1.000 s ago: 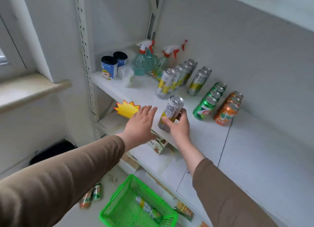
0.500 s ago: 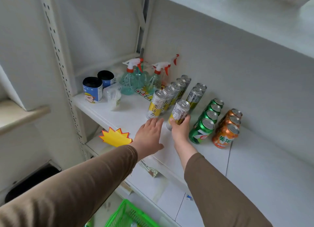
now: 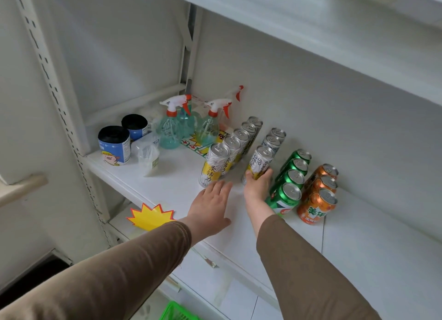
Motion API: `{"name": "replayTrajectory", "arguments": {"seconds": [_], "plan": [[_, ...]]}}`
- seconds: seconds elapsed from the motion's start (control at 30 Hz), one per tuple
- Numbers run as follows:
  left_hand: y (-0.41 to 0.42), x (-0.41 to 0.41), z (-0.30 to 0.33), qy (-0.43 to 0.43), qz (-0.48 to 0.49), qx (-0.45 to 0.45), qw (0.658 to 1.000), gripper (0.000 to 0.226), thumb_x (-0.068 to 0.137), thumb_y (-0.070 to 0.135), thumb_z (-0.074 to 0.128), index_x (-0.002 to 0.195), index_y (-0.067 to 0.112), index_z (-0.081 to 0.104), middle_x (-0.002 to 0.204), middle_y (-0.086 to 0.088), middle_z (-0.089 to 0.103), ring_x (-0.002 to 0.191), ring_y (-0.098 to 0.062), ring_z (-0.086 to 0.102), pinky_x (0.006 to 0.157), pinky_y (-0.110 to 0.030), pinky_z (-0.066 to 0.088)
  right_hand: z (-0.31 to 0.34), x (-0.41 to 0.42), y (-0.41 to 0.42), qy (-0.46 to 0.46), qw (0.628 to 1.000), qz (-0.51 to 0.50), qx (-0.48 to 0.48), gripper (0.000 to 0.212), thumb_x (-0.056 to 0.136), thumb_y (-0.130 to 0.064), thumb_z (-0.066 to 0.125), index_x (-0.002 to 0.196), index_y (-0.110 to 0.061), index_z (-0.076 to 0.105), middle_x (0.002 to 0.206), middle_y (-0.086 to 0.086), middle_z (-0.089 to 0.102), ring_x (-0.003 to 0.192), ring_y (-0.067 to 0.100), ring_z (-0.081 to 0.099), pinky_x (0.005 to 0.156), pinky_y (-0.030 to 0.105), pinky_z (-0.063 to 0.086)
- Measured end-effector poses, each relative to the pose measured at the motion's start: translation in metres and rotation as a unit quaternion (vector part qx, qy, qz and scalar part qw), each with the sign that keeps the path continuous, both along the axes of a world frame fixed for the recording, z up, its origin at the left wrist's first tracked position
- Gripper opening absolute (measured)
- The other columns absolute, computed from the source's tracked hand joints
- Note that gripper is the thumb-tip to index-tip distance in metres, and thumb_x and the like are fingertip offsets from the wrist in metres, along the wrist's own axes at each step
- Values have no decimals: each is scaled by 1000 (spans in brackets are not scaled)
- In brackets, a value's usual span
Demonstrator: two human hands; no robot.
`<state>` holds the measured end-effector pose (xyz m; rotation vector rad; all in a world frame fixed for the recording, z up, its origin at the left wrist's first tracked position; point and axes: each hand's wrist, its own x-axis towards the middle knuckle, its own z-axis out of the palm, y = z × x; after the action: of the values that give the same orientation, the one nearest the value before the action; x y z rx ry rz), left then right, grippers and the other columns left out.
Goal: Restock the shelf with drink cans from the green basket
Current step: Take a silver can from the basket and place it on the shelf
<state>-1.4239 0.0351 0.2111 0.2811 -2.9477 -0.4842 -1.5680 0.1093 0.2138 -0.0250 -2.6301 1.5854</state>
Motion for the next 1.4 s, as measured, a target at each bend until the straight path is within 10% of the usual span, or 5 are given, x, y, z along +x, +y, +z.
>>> {"name": "replayTrajectory", "arguments": {"seconds": [0.67, 0.9, 1.4], "plan": [[-2, 32, -5, -20, 43, -20, 999, 101, 82, 49, 68, 156, 17, 6, 163, -6, 12, 149, -24, 12, 120, -36, 19, 1, 53, 11, -51, 991, 116, 35, 82, 101, -24, 57, 161, -12, 3, 167, 11, 19, 152, 30, 22, 122, 43, 26], [0, 87, -3, -23, 82, -62, 994, 102, 82, 56, 66, 156, 17, 8, 163, -8, 9, 150, -26, 9, 121, -39, 14, -6, 133, 59, 133, 910, 285, 271, 71, 102, -30, 54, 160, -15, 16, 168, 11, 9, 155, 27, 3, 125, 40, 11], [67, 276, -110, -14, 108, -57, 992, 105, 71, 51, 75, 155, 16, 21, 162, -10, 18, 150, -28, 13, 121, -44, 13, -101, 308, 148, 219, 821, 387, 358, 73, 97, -35, 60, 158, -12, 26, 167, 11, 16, 155, 29, 8, 127, 44, 8]]}}
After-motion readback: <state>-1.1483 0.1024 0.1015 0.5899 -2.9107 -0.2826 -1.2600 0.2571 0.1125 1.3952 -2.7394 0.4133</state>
